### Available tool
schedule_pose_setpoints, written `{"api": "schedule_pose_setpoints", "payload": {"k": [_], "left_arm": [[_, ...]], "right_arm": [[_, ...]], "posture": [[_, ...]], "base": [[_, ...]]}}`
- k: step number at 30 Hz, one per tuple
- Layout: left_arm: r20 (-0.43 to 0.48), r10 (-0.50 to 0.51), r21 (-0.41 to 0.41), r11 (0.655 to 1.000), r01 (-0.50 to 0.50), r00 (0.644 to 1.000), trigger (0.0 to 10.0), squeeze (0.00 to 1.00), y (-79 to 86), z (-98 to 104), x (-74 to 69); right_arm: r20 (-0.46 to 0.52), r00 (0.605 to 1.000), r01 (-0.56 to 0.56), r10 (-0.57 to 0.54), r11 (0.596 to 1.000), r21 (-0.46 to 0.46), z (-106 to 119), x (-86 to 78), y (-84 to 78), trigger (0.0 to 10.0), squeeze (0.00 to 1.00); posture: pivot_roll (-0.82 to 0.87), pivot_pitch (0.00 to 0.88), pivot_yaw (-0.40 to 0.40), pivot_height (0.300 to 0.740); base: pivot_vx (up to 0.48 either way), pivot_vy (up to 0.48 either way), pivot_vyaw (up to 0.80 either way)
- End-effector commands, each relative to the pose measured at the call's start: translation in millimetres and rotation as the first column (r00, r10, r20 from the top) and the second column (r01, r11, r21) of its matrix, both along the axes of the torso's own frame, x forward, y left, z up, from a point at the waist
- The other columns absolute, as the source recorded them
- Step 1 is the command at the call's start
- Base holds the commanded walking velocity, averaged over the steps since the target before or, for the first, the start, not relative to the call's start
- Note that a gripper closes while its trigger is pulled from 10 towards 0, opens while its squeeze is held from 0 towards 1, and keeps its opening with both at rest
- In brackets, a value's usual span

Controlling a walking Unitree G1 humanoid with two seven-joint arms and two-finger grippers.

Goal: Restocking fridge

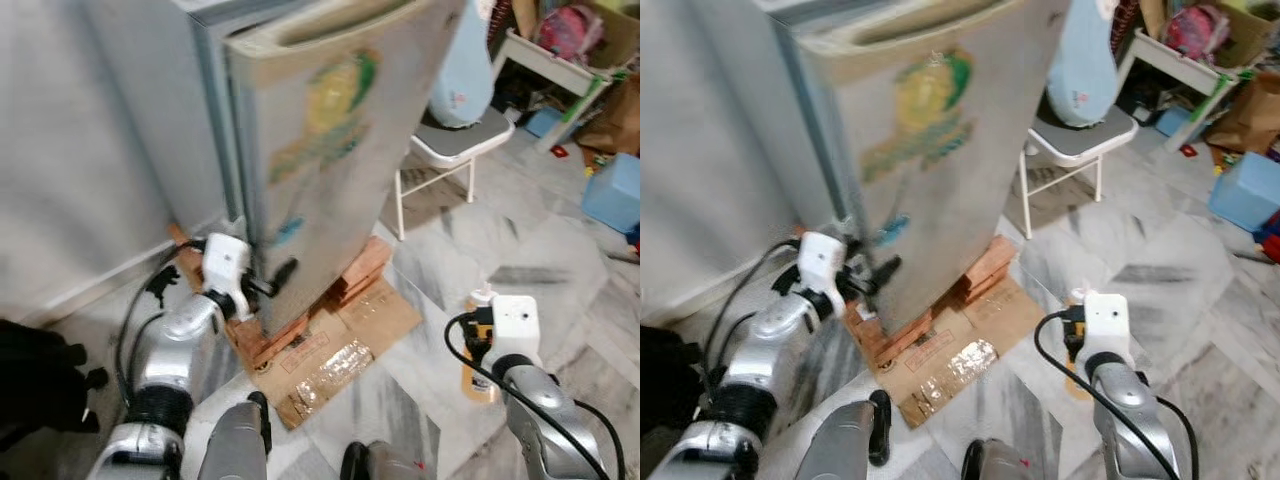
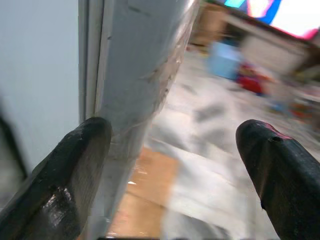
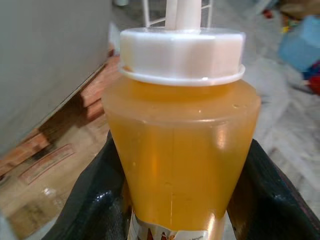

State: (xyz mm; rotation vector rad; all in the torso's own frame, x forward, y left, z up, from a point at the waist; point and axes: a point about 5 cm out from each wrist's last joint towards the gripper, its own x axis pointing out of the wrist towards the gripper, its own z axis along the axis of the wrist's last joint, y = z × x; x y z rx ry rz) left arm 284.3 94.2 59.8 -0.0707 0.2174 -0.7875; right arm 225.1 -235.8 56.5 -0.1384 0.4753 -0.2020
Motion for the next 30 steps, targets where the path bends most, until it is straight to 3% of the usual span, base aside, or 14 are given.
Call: {"api": "schedule_pose_setpoints", "payload": {"k": [1, 5, 9, 12, 16, 20, 23, 26, 30], "left_arm": [[0.053, -0.227, -0.024, 0.973, 0.229, 0.972, 10.0, 0.00, -44.6, 17, -10.5], [0.103, -0.375, -0.009, 0.926, 0.378, 0.921, 10.0, 0.00, -67.9, 30, -26.7], [0.101, -0.367, -0.002, 0.929, 0.369, 0.925, 10.0, 0.00, -69.9, 34, -25.8], [0.116, -0.303, 0.031, 0.953, 0.301, 0.946, 10.0, 0.00, -66.2, 35, -18.3], [0.103, -0.331, 0.002, 0.943, 0.332, 0.938, 10.0, 0.00, -64.8, 40, -21.2], [0.119, -0.259, 0.053, 0.966, 0.254, 0.959, 10.0, 0.00, -55.5, 38, -13.7], [0.155, -0.116, 0.052, 0.993, 0.109, 0.981, 10.0, 0.00, -39.5, 41, -1.5], [0.166, -0.056, 0.058, 0.997, 0.047, 0.984, 10.0, 0.00, -30.1, 43, 2.2], [0.205, 0.094, 0.105, 0.988, -0.117, 0.974, 10.0, 0.00, -7.4, 43, 5.5]], "right_arm": [[-0.007, 0.998, 0.067, -0.067, 0.998, -0.023, -2, -5.4, -10.5, 10.0, 0.00], [0.004, 0.984, 0.176, -0.176, 0.983, -0.045, -3, -11.9, -18.0, 10.0, 0.00], [0.029, 0.974, 0.225, -0.224, 0.972, -0.067, -1, -14.7, -20.1, 10.0, 0.00], [0.032, 0.970, 0.242, -0.240, 0.969, -0.054, -1, -15.0, -18.6, 10.0, 0.00], [0.044, 0.970, 0.243, -0.241, 0.968, -0.055, -1, -13.7, -17.6, 10.0, 0.00], [0.049, 0.969, 0.245, -0.243, 0.968, -0.057, -1, -12.0, -16.2, 10.0, 0.00], [0.061, 0.968, 0.249, -0.245, 0.966, -0.071, 1, -11.8, -16.4, 10.0, 0.00], [0.072, 0.965, 0.257, -0.252, 0.963, -0.083, 3, -11.1, -17.7, 10.0, 0.00], [0.090, 0.963, 0.262, -0.254, 0.961, -0.094, 5, -9.3, -19.6, 10.0, 0.00]], "posture": [[-0.01, 0.121, -0.096, 0.740], [-0.01, 0.117, -0.084, 0.740], [-0.01, 0.116, -0.076, 0.740], [-0.01, 0.116, -0.069, 0.740], [0.00, 0.117, -0.066, 0.740], [0.00, 0.118, -0.065, 0.740], [0.00, 0.119, -0.065, 0.740], [0.01, 0.119, -0.066, 0.740], [0.01, 0.124, -0.061, 0.740]], "base": [[0.000, 0.000, 0.00], [0.000, 0.000, 0.00], [0.000, 0.000, 0.00], [0.000, 0.000, 0.00], [0.000, 0.000, 0.00], [0.000, 0.000, 0.00], [0.000, 0.000, 0.00], [0.000, 0.000, 0.00], [0.000, 0.000, 0.00]]}}
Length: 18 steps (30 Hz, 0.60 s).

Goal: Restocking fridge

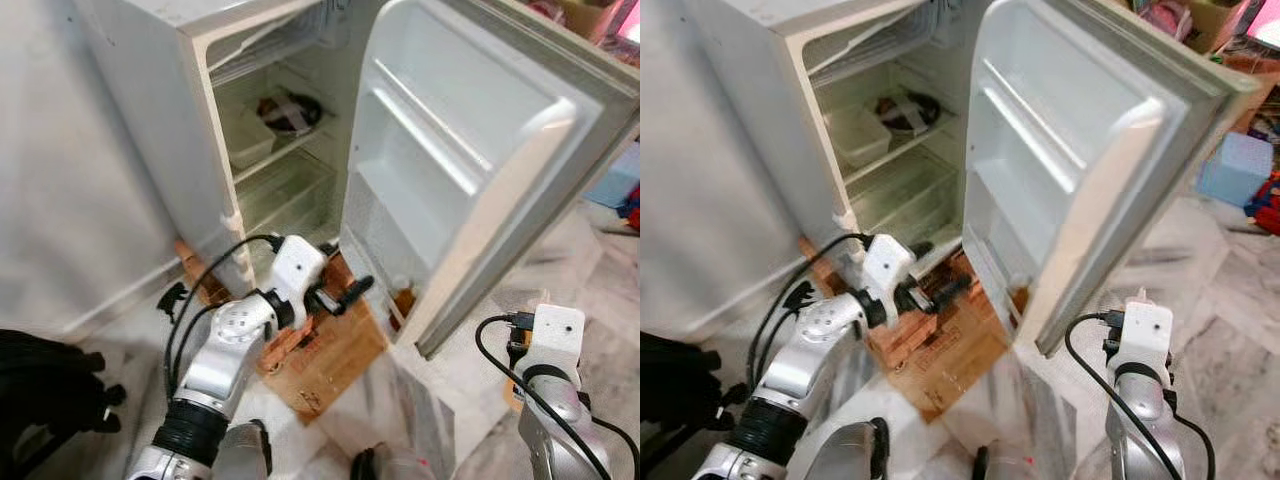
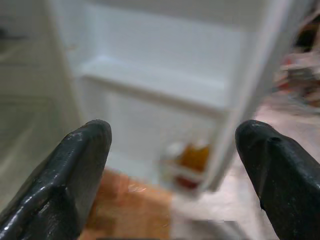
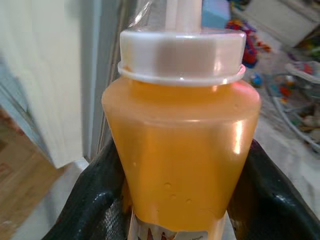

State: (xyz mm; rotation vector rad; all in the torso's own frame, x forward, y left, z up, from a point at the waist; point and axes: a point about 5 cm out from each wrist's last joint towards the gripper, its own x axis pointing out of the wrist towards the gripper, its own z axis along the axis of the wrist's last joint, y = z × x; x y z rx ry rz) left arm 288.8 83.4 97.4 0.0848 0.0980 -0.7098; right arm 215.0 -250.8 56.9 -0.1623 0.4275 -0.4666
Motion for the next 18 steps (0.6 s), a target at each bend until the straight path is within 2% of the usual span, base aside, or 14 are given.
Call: {"api": "schedule_pose_setpoints", "payload": {"k": [1, 6, 7, 8, 9, 11, 13, 14, 18], "left_arm": [[0.041, 0.054, 0.015, 0.998, -0.054, 0.998, 10.0, 0.00, 7.0, 5, 0.6], [0.049, 0.179, 0.020, 0.983, -0.180, 0.983, 10.0, 0.00, 34.0, 1, -3.9], [0.047, 0.240, 0.025, 0.970, -0.241, 0.970, 10.0, 0.00, 46.5, -2, -7.5], [0.047, 0.240, 0.025, 0.970, -0.241, 0.970, 10.0, 0.00, 46.5, -2, -7.5], [0.048, 0.292, 0.035, 0.955, -0.294, 0.955, 10.0, 0.00, 58.0, -4, -12.0], [0.053, 0.329, 0.050, 0.942, -0.331, 0.943, 10.0, 0.00, 65.4, -6, -15.7], [0.053, 0.394, 0.060, 0.916, -0.397, 0.917, 10.0, 0.00, 80.1, -7, -24.2], [0.053, 0.394, 0.060, 0.916, -0.397, 0.917, 10.0, 0.00, 80.1, -7, -24.2], [0.047, 0.446, 0.061, 0.892, -0.448, 0.894, 10.0, 0.00, 86.2, -10, -30.9]], "right_arm": [[0.025, 1.000, 0.011, -0.011, 1.000, -0.017, 5, 2.2, -4.3, 10.0, 0.00], [0.104, 0.994, -0.042, 0.041, 0.999, 0.003, 15, 19.8, 1.2, 10.0, 0.00], [0.146, 0.987, -0.065, 0.061, 0.998, 0.022, 21, 29.8, 4.1, 10.0, 0.00], [0.146, 0.987, -0.065, 0.061, 0.998, 0.022, 21, 29.8, 4.1, 10.0, 0.00], [0.192, 0.977, -0.101, 0.091, 0.994, 0.041, 27, 40.2, 8.8, 10.0, 0.00], [0.225, 0.967, -0.131, 0.116, 0.990, 0.053, 33, 47.8, 13.5, 10.0, 0.00], [0.283, 0.942, -0.209, 0.180, 0.975, 0.076, 43, 64.5, 25.9, 10.0, 0.00], [0.283, 0.942, -0.209, 0.180, 0.975, 0.076, 43, 64.5, 25.9, 10.0, 0.00], [0.328, 0.911, -0.292, 0.248, 0.952, 0.092, 51, 80.6, 46.2, 10.0, 0.00]], "posture": [[0.01, 0.124, -0.061, 0.740], [0.02, 0.131, -0.052, 0.740], [0.03, 0.134, -0.051, 0.740], [0.03, 0.134, -0.051, 0.740], [0.05, 0.138, -0.050, 0.740], [0.05, 0.140, -0.051, 0.740], [0.07, 0.154, -0.055, 0.740], [0.07, 0.154, -0.055, 0.740], [0.08, 0.165, -0.066, 0.740]], "base": [[0.000, 0.000, 0.00], [0.000, 0.000, 0.00], [0.000, 0.000, 0.00], [0.000, 0.000, 0.00], [0.000, 0.000, 0.00], [0.000, -0.281, 0.00], [0.000, -0.309, 0.00], [0.000, -0.334, 0.00], [0.000, -0.449, 0.00]]}}
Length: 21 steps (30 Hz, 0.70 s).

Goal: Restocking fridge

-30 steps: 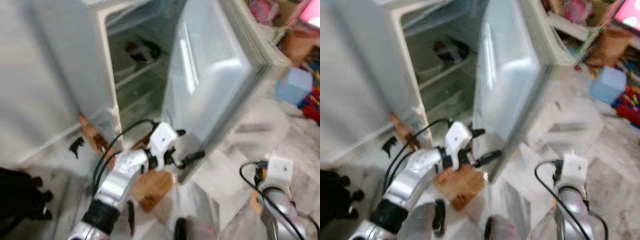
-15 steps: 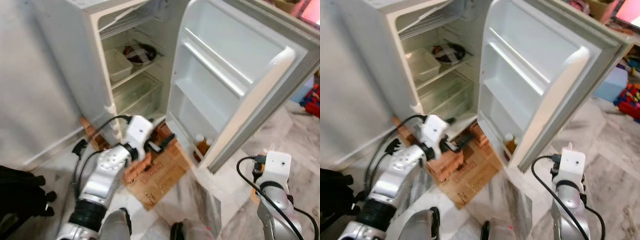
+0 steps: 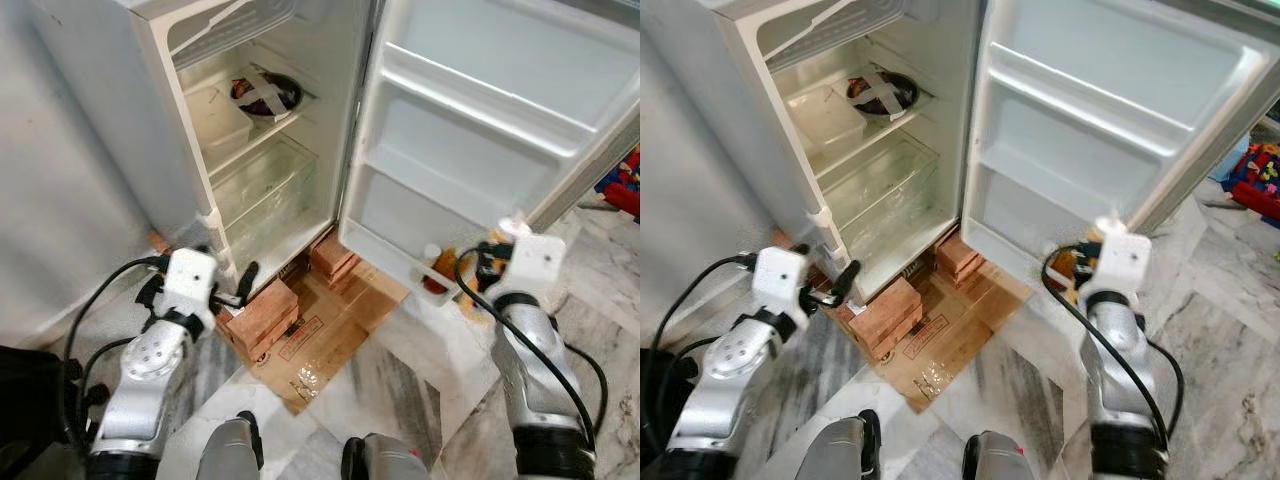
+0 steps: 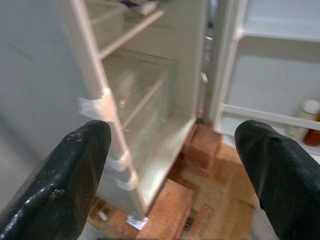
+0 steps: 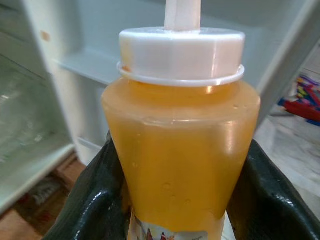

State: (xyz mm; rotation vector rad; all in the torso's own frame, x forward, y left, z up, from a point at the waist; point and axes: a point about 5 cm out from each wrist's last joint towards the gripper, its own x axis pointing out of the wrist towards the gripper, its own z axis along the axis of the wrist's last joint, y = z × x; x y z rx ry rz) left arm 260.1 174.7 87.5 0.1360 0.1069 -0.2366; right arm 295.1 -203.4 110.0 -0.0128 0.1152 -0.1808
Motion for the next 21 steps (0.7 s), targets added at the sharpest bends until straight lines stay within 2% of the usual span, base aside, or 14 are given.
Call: {"api": "schedule_pose_setpoints", "payload": {"k": [1, 6, 14, 15, 21], "left_arm": [[-0.001, -0.004, 0.001, 1.000, 0.004, 1.000, 10.0, 0.00, -5.3, -1, -2.7], [-0.012, 0.009, -0.011, 1.000, -0.010, 1.000, 10.0, 0.00, -9.0, -6, -4.7], [-0.042, 0.052, -0.023, 0.998, -0.053, 0.998, 10.0, 0.00, -4.5, -12, -11.4], [-0.045, 0.089, -0.023, 0.996, -0.090, 0.995, 10.0, 0.00, 3.1, -13, -11.9], [-0.043, 0.113, -0.012, 0.993, -0.113, 0.993, 10.0, 0.00, 13.3, -13, -9.5]], "right_arm": [[-0.002, 1.000, -0.003, 0.003, 1.000, 0.008, -2, 1.7, 0.4, 10.0, 0.00], [0.049, 0.995, -0.084, 0.083, 0.996, 0.008, 6, 10.7, 18.8, 10.0, 0.00], [0.060, 0.993, -0.100, 0.100, 0.995, 0.007, 4, 9.9, 18.3, 10.0, 0.00], [0.062, 0.993, -0.100, 0.099, 0.995, 0.014, 3, 9.1, 16.7, 10.0, 0.00], [0.079, 0.988, -0.134, 0.132, 0.991, 0.020, 3, 11.0, 20.9, 10.0, 0.00]], "posture": [[0.08, 0.165, -0.066, 0.740], [0.08, 0.160, -0.075, 0.740], [0.07, 0.144, -0.068, 0.740], [0.07, 0.139, -0.065, 0.740], [0.07, 0.128, -0.079, 0.740]], "base": [[0.000, -0.439, 0.00], [0.000, -0.440, 0.00], [0.000, -0.451, 0.00], [0.000, -0.450, 0.00], [0.000, -0.453, 0.00]]}}
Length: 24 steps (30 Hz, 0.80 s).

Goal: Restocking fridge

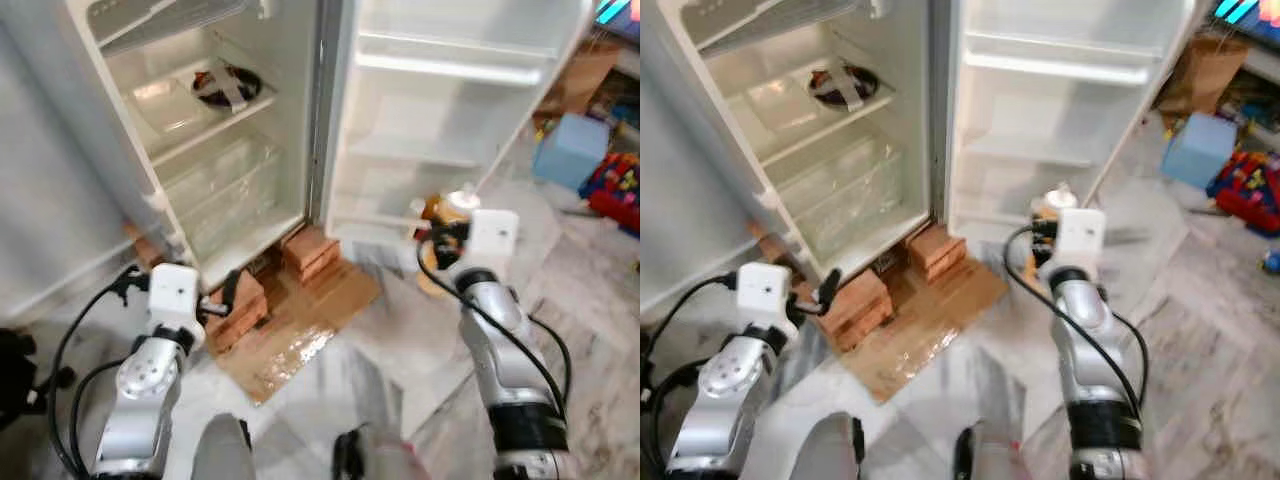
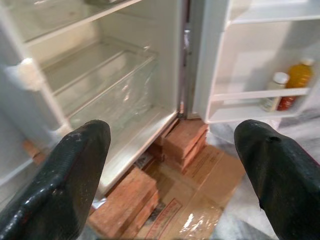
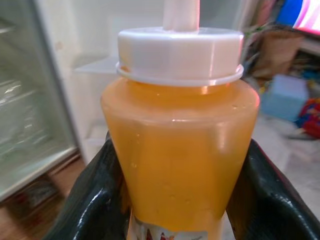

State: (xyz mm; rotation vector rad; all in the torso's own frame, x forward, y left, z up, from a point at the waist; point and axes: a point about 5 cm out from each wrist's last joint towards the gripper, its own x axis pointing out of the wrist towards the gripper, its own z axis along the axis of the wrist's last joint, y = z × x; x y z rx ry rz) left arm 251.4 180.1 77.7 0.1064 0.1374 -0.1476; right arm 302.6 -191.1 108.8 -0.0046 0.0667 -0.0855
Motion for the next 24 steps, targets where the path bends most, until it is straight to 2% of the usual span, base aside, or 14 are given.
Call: {"api": "schedule_pose_setpoints", "payload": {"k": [1, 8, 16, 18, 20, 24], "left_arm": [[-0.015, 0.021, 0.007, 1.000, -0.021, 1.000, 10.0, 0.00, 7.9, -3, -0.8], [-0.004, 0.013, 0.028, 1.000, -0.013, 1.000, 10.0, 0.00, 10.9, -1, 4.0], [-0.007, 0.026, 0.037, 0.999, -0.026, 1.000, 10.0, 0.00, 11.4, -2, 2.8], [0.006, 0.049, 0.059, 0.997, -0.049, 0.999, 10.0, 0.00, 12.1, -2, 1.2], [0.023, 0.134, 0.116, 0.984, -0.136, 0.991, 10.0, 0.00, 18.2, -3, 1.8], [0.001, 0.190, 0.092, 0.978, -0.190, 0.982, 10.0, 0.00, 26.8, -7, 0.3]], "right_arm": [[0.028, 0.999, -0.039, 0.039, 0.999, 0.016, 5, 3.5, 8.6, 10.0, 0.00], [0.052, 0.996, -0.073, 0.072, 0.997, 0.022, 9, 9.7, 16.7, 10.0, 0.00], [0.085, 0.978, -0.194, 0.189, 0.980, 0.054, 15, 11.3, 31.2, 10.0, 0.00], [0.095, 0.973, -0.217, 0.212, 0.975, 0.044, 16, 10.5, 33.9, 10.0, 0.00], [0.099, 0.969, -0.233, 0.227, 0.971, 0.052, 16, 10.4, 36.3, 10.0, 0.00], [0.115, 0.962, -0.256, 0.249, 0.966, 0.045, 19, 10.7, 40.1, 10.0, 0.00]], "posture": [[0.07, 0.128, -0.079, 0.740], [0.08, 0.127, -0.083, 0.740], [0.08, 0.140, -0.085, 0.740], [0.08, 0.141, -0.087, 0.740], [0.08, 0.143, -0.089, 0.740], [0.07, 0.146, -0.094, 0.740]], "base": [[0.000, -0.454, 0.00], [0.000, -0.454, 0.00], [0.000, -0.452, 0.00], [0.000, -0.244, 0.00], [0.000, 0.000, 0.00], [0.000, 0.000, 0.00]]}}
